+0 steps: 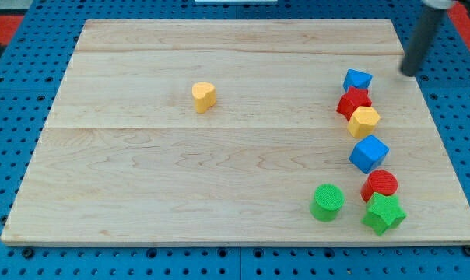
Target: Move the hexagon right beside the heart
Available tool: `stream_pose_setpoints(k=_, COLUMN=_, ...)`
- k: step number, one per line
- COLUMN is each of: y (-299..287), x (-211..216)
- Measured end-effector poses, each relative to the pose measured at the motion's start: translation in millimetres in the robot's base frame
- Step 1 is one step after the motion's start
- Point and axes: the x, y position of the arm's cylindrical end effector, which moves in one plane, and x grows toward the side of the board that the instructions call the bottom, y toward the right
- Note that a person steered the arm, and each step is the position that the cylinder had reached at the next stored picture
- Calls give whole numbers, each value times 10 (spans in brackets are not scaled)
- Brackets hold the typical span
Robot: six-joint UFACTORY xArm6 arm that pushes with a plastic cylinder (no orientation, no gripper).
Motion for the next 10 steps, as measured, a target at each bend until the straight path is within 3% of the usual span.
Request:
stream_pose_setpoints(k=2, y=-96, x=758)
stream_pose_setpoints(k=4, y=-655, x=972)
stream_pose_setpoints(k=5, y=-1279, x=1072)
stream_pose_setpoints(k=6, y=-2302, x=1065)
stream_pose_setpoints(k=8, y=-2097, x=1607)
stream_pose_setpoints(k=9, y=-2809, x=1632)
stream_pose_setpoints(k=10, y=-3124, x=1176)
